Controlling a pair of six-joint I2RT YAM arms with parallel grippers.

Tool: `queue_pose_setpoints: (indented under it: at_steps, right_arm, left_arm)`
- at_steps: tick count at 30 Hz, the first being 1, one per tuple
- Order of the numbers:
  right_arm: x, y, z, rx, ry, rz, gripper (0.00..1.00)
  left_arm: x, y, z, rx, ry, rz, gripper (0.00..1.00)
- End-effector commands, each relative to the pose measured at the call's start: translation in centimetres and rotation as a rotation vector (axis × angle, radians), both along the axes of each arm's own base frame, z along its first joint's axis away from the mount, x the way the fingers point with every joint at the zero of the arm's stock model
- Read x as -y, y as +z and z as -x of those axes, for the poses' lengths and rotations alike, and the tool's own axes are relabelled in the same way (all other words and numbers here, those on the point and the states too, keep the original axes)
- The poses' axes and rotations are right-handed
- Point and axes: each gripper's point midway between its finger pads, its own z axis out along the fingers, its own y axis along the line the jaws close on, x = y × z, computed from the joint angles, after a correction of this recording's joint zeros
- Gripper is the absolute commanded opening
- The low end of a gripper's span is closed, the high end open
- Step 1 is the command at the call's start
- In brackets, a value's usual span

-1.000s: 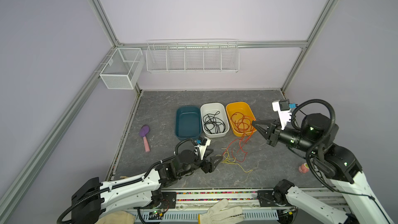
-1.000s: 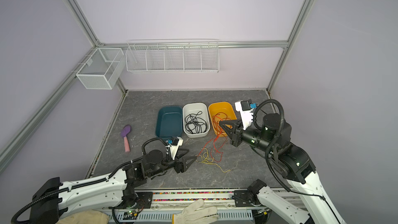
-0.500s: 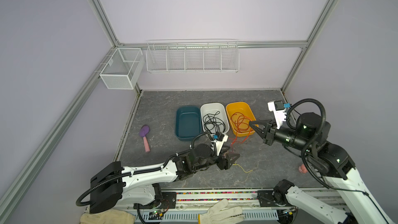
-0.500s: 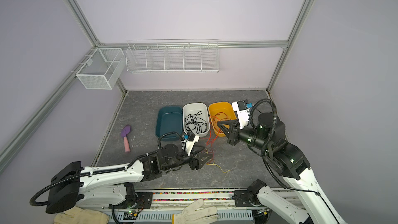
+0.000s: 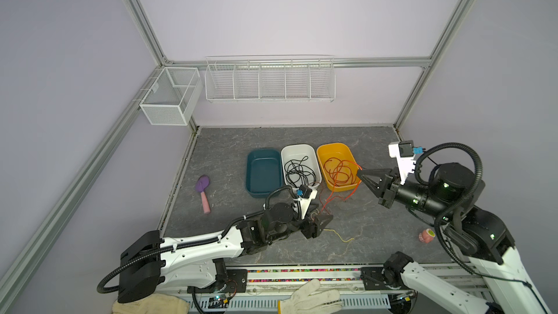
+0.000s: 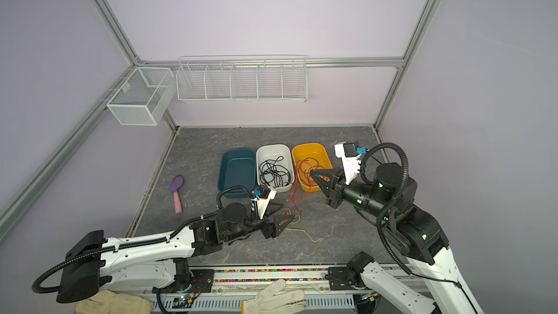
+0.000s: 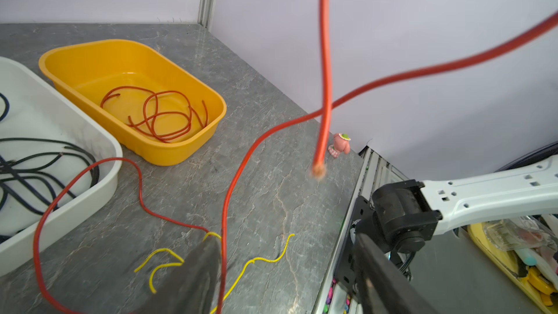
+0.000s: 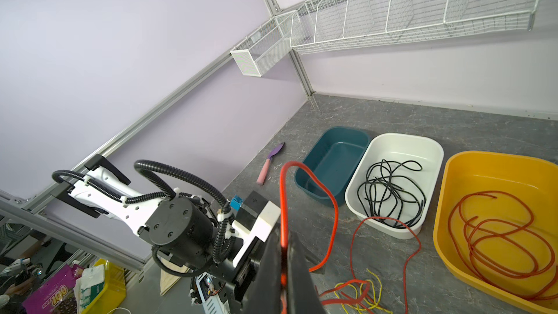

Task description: Untangle the cables

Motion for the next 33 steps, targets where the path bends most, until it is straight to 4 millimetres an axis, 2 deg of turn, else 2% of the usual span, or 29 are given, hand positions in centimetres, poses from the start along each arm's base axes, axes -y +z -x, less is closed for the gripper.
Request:
queue_pose_setpoints:
  at_steps: [1,9,16,20,25,29,32,33]
  right_arm:
    - [0.8,1.0,0.3,0.044,-0.024,0.026,0.06]
    - [1.4,-0.6,-1.9,0.044,-0.109,0.14,0.06]
    - [1.6,-1.4,-4.1,0.02,-0.17,0.181,0.06]
    - [2.4,-2.0,-5.9,0.0,-0.248,0.211,0.06]
    - [3.5,-2.1,-8.1,-0.014,-0.344,0.23,0.06]
    - [4.5,-0.9,-9.9,0.008,-0.433,0.256,0.06]
    - [5.0,0.0,-11.0,0.028,-0.483,0.281,0.06]
    - [5.1,0.2,-11.4,0.036,-0.5,0.287,0.06]
  left_arm:
    - [-0.9,-2.5,-0.3,-0.006,0.034,-0.082,0.7]
    - [-2.4,-4.9,-1.5,0.039,0.1,-0.251,0.71]
    - [-2.4,-5.6,-1.3,0.103,0.04,-0.373,0.73]
    - [-3.0,-4.9,-1.4,0.131,0.019,-0.485,0.75]
    - [-3.3,-1.9,-1.2,0.18,-0.027,-0.552,0.8]
    - [-3.0,0.2,-0.7,0.238,-0.102,-0.595,0.9]
    - [-3.0,1.0,-1.0,0.312,-0.137,-0.645,0.92]
    - [-3.0,1.1,-1.1,0.341,-0.147,-0.663,0.96]
